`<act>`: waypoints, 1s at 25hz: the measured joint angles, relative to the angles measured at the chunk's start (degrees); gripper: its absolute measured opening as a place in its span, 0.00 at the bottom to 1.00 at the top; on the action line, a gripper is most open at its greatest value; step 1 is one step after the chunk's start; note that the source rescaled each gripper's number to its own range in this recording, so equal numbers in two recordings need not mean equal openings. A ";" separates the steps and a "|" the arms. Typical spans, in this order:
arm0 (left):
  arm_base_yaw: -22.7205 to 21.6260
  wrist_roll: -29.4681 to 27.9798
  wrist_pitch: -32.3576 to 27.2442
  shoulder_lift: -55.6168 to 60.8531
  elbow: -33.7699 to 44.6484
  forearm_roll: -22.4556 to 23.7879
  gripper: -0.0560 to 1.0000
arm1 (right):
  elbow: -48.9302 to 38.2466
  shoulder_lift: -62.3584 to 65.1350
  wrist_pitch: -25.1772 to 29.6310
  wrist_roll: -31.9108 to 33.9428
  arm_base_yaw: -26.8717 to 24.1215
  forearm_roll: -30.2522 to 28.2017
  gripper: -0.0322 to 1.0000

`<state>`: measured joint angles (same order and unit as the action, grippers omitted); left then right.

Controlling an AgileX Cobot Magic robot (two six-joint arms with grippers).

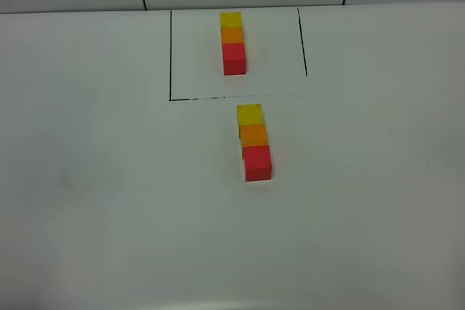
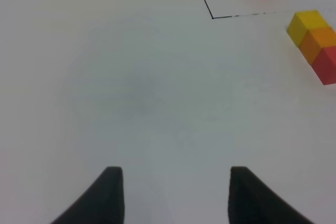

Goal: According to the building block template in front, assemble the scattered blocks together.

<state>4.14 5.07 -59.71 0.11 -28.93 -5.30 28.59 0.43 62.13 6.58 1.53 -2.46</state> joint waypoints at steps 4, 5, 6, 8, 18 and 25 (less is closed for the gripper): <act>0.00 0.00 0.00 0.00 0.00 0.00 0.09 | 0.00 0.00 0.00 0.00 0.00 0.00 0.72; 0.00 0.00 0.00 0.00 0.00 0.00 0.09 | 0.00 0.00 0.00 0.00 0.00 0.00 0.72; 0.00 0.00 0.00 0.00 0.00 0.00 0.09 | 0.00 0.00 0.00 0.00 0.00 0.00 0.72; 0.00 0.00 0.00 0.00 0.00 0.00 0.09 | 0.00 0.00 0.00 0.00 0.00 0.00 0.72; 0.00 0.00 0.00 0.00 0.00 0.00 0.09 | 0.00 0.00 -0.04 -3.76 0.00 0.00 0.72; 0.00 0.00 0.00 0.00 0.00 0.00 0.09 | 0.00 0.00 -0.04 -4.13 0.00 0.05 0.72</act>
<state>4.14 5.07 -59.71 0.11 -28.93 -5.30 28.59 0.43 62.09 2.45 1.53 -2.41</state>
